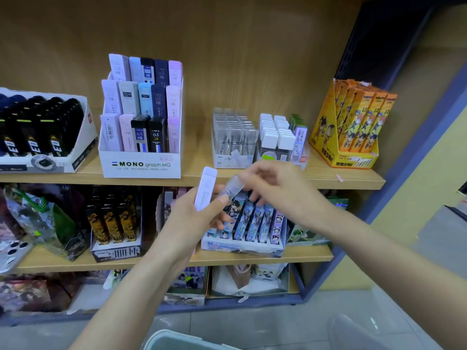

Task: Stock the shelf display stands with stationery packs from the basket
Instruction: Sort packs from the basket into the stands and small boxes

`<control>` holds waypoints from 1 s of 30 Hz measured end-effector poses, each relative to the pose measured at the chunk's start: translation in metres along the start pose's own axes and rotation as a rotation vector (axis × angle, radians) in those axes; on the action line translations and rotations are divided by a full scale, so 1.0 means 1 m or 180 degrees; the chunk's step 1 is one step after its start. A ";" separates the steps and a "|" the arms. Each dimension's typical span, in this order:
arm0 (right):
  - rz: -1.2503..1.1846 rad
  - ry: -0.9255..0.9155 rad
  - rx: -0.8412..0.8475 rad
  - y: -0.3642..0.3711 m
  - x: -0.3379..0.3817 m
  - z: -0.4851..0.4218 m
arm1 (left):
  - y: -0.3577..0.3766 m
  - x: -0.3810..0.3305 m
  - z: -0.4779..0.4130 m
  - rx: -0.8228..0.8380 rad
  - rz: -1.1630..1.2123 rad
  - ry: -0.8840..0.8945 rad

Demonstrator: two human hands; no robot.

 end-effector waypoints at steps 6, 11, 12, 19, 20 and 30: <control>-0.0765 0.0098 -0.0074 -0.003 0.003 -0.004 | 0.004 -0.006 0.004 0.0120 -0.0075 0.0039; -0.0067 -0.0371 -0.1220 -0.061 0.010 -0.037 | -0.006 -0.016 0.002 -0.0155 -0.0443 0.0054; 0.0169 -0.0466 -0.1412 -0.069 0.011 -0.046 | -0.007 -0.018 0.000 -0.0204 -0.0433 0.0030; 0.1060 -0.0721 -0.1441 -0.075 -0.008 -0.109 | -0.014 -0.022 -0.004 -0.0383 -0.0254 -0.0099; 0.1072 -0.0754 -0.1355 -0.073 -0.009 -0.113 | -0.016 -0.021 -0.004 -0.0400 -0.0245 -0.0098; 0.1279 -0.0965 -0.0860 -0.071 -0.004 -0.138 | -0.027 -0.014 -0.014 -0.0349 -0.0398 -0.0155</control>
Point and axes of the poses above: each hand's wrist, its own z-axis away from the middle knuckle, its own y-axis out of the palm, x = y × z, the point moved 3 cm from there along -z, towards the middle knuckle, and after that the axes turned 12 degrees about -y, right-handed, at the moved point
